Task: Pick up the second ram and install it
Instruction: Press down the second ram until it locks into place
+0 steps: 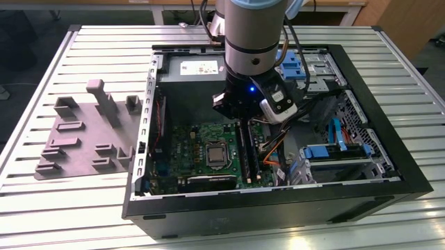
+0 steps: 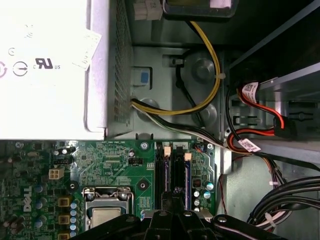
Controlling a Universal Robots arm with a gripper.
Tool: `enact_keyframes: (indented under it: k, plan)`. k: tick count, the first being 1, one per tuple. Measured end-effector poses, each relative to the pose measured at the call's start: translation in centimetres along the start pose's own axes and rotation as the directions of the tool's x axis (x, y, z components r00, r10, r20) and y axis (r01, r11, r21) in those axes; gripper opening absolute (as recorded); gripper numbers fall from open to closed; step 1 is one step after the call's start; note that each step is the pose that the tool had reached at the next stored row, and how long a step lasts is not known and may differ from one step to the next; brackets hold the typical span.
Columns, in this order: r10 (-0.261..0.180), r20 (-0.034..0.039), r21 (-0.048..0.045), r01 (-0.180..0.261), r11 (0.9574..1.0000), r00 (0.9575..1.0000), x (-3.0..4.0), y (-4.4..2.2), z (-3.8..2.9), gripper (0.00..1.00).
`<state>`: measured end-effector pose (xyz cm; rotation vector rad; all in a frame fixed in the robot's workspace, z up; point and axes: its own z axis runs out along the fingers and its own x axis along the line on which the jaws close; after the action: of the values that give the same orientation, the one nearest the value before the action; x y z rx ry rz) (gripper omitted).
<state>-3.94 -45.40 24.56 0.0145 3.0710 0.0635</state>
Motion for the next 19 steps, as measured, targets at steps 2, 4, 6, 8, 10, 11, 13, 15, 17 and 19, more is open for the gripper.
enact_keyframes:
  k: [2,4,6,8,10,11,13,15,17,19]
  plan:
    - [0.000,-0.0001,0.0001,0.000,1.0000,1.0000,0.00,0.01,0.00,0.11]
    - [0.000,0.0000,0.0000,0.000,1.0000,1.0000,0.01,0.02,0.01,0.11]
    - [0.000,0.0000,0.0001,0.000,1.0000,1.0000,0.00,0.02,0.03,0.11]
    - [0.000,0.0000,0.0000,0.000,1.0000,1.0000,0.01,0.02,0.10,0.11]
    - [0.000,0.0000,0.0003,0.000,1.0000,1.0000,0.01,0.02,0.16,0.11]
    - [0.000,0.0000,0.0005,0.000,1.0000,1.0000,0.01,0.02,0.20,0.11]
    - [0.000,0.0000,0.0011,0.000,1.0000,1.0000,0.02,0.01,0.27,0.11]
    - [0.000,-0.0001,0.0017,0.000,1.0000,1.0000,0.03,0.01,0.33,0.11]
    - [0.000,0.0000,0.0018,0.000,1.0000,1.0000,0.03,0.01,0.36,0.11]
    - [0.000,0.0001,0.0015,0.000,1.0000,1.0000,0.03,0.05,0.42,0.11]
